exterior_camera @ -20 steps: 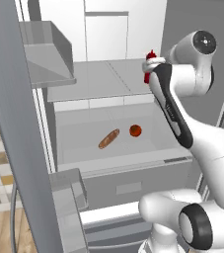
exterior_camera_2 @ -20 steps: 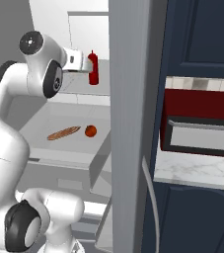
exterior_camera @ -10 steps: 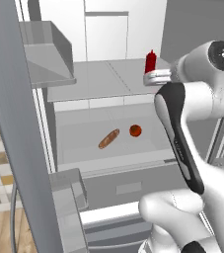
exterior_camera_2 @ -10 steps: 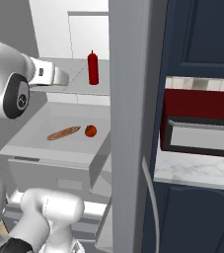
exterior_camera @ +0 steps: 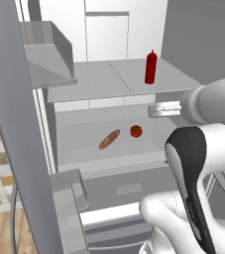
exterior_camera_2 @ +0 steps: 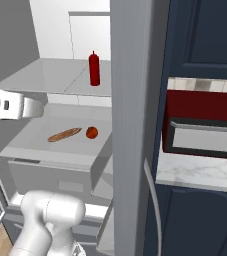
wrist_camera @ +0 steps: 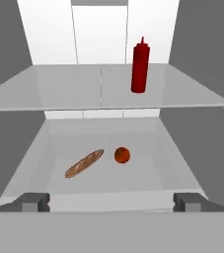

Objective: Place the mayonnaise and ketchup from the counter to the top shelf of the fridge. If the existing items in the fridge are on the top shelf, move them to other shelves.

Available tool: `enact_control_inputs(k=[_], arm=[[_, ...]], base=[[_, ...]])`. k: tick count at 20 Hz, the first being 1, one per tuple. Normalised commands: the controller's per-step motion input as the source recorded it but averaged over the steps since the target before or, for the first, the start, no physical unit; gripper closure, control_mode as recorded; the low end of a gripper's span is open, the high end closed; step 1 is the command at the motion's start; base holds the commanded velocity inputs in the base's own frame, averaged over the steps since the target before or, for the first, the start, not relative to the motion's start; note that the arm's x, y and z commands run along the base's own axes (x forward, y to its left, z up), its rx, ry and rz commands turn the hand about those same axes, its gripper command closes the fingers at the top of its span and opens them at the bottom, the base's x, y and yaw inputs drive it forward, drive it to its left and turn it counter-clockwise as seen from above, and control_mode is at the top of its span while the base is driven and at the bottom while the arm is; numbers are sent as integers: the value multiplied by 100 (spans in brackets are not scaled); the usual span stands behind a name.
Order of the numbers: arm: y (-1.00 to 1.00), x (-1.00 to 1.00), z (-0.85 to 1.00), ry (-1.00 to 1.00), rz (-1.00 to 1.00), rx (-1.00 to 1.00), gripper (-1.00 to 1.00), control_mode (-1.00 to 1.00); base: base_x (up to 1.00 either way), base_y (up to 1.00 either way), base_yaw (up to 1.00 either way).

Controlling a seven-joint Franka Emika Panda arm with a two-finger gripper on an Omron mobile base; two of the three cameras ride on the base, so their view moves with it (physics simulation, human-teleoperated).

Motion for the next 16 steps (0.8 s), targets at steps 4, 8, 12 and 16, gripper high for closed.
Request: enact_control_inputs(k=[4, 8, 12, 16], arm=[[0, -24, -17, 2, 0, 0, -100, -100], [0, 0, 0, 0, 0, 0, -100, -100], [0, -27, 0, 4, 0, 0, -100, 100], [0, 0, 0, 0, 0, 0, -100, 100]], base=[[0, 0, 0], [0, 0, 0], [-49, 0, 0], [-100, 0, 0]])
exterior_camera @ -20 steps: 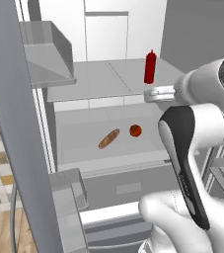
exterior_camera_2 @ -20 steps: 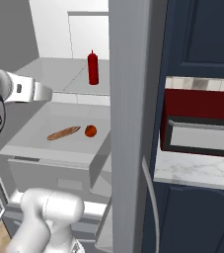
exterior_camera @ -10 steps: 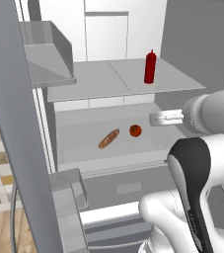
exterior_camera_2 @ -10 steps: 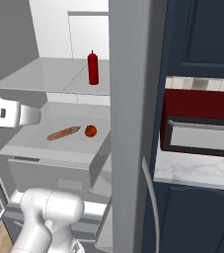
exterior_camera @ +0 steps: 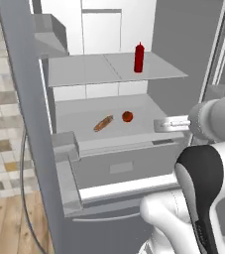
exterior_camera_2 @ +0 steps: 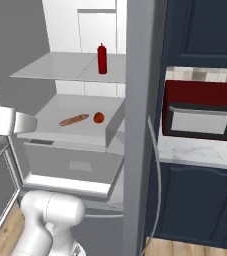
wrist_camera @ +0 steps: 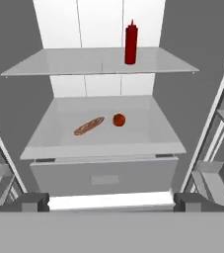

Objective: Place the mayonnaise and ketchup from the counter to the top shelf of the fridge. If the existing items in the fridge are on the top shelf, move them to other shelves.

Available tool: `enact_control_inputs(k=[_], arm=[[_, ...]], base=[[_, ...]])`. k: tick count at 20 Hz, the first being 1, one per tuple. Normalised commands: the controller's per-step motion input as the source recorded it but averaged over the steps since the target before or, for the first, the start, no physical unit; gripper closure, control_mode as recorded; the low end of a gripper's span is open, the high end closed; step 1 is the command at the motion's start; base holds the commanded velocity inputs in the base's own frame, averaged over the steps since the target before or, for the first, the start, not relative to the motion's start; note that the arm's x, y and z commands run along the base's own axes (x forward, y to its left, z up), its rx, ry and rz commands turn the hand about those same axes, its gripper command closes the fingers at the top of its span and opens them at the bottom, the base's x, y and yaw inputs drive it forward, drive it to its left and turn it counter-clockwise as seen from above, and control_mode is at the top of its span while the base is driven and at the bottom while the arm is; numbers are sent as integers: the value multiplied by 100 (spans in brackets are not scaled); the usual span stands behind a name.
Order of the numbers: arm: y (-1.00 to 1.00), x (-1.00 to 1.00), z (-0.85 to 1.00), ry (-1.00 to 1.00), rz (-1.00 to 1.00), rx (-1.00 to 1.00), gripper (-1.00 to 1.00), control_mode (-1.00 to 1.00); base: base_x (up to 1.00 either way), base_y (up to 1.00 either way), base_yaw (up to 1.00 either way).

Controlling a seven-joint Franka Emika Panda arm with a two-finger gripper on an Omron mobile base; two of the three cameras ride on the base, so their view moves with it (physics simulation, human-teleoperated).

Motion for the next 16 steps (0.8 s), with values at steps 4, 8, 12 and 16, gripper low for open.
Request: enact_control_inputs(k=[4, 8, 12, 16], arm=[[0, 0, 0, 0, 0, 0, -100, 100], [0, 0, 0, 0, 0, 0, -100, 100], [0, 0, 0, 0, 0, 0, -100, 100], [0, 0, 0, 0, 0, 0, -100, 100]], base=[[-100, -1, 0], [-100, -50, -8], [-84, -100, -14], [-34, -100, -21]])
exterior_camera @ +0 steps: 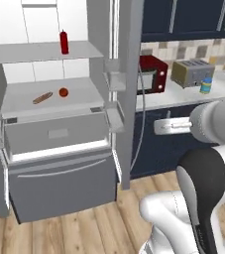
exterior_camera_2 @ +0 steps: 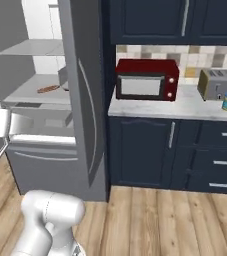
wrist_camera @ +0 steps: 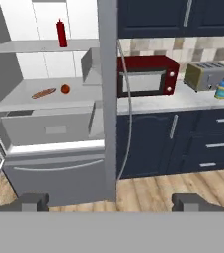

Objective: Place the mayonnaise and ketchup from the counter to the top shelf of the fridge. If the existing items in the fridge are on the top shelf, move them to other shelves.

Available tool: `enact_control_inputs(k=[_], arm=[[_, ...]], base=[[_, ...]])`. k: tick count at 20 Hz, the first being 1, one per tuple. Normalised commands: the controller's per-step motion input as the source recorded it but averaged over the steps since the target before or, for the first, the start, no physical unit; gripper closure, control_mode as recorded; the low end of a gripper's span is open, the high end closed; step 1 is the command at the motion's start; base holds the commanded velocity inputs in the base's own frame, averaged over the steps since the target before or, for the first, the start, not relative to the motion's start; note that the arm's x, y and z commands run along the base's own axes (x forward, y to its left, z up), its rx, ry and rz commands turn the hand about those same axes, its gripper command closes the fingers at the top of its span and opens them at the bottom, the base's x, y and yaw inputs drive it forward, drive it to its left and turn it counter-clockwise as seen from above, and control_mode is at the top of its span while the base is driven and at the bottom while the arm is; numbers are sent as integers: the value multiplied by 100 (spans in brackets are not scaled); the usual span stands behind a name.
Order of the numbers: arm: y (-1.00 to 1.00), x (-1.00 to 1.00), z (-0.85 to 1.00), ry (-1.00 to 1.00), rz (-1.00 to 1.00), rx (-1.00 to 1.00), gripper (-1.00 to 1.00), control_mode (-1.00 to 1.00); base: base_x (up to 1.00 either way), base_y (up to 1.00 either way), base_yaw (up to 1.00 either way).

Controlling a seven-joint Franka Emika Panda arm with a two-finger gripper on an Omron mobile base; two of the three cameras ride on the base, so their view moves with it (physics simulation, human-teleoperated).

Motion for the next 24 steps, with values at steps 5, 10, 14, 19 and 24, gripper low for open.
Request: enact_control_inputs(k=[5, 10, 14, 19, 24], arm=[[0, 0, 0, 0, 0, 0, -100, 100], [0, 0, 0, 0, 0, 0, -100, 100], [0, 0, 0, 0, 0, 0, -100, 100], [0, 0, 0, 0, 0, 0, -100, 100], [0, 0, 0, 0, 0, 0, -100, 100]], base=[[9, -100, -20], [80, -100, -11], [100, -100, -1], [100, -100, 0], [75, -100, 0]])
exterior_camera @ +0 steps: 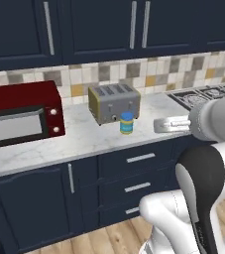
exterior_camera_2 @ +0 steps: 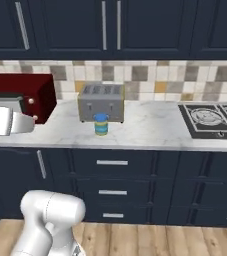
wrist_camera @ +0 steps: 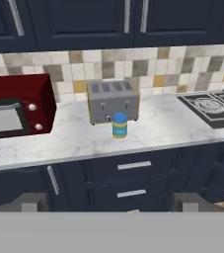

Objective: Place the mayonnaise and ketchup from the counter to the top shelf of the fridge. If the existing items in the fridge are on the top shelf, move them to other shelves.

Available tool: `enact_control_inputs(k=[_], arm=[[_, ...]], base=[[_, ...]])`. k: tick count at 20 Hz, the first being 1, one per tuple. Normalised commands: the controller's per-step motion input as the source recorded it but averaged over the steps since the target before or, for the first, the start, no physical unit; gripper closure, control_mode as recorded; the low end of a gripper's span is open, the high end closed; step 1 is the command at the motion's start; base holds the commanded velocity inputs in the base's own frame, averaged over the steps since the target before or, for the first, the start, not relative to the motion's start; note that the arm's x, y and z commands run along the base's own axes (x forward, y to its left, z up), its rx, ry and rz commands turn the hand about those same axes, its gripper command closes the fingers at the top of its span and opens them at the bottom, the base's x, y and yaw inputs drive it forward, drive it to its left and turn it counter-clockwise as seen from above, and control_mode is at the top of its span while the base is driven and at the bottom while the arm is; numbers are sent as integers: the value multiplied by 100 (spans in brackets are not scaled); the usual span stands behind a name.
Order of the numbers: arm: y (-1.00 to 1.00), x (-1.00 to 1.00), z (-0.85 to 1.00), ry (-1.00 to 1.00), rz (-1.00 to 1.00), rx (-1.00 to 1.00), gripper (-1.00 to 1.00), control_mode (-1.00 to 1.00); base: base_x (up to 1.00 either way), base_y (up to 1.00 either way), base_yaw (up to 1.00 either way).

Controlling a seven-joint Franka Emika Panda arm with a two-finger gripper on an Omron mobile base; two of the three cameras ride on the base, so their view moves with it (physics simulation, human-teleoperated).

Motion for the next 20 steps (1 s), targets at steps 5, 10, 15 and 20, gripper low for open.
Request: enact_control_inputs(k=[5, 10, 15, 20], arm=[[0, 0, 0, 0, 0, 0, -100, 100], [0, 0, 0, 0, 0, 0, -100, 100], [0, 0, 0, 0, 0, 0, -100, 100], [0, 0, 0, 0, 0, 0, -100, 100]], base=[[64, -52, 2], [60, 0, 5], [31, 0, 8], [6, -5, 3]])
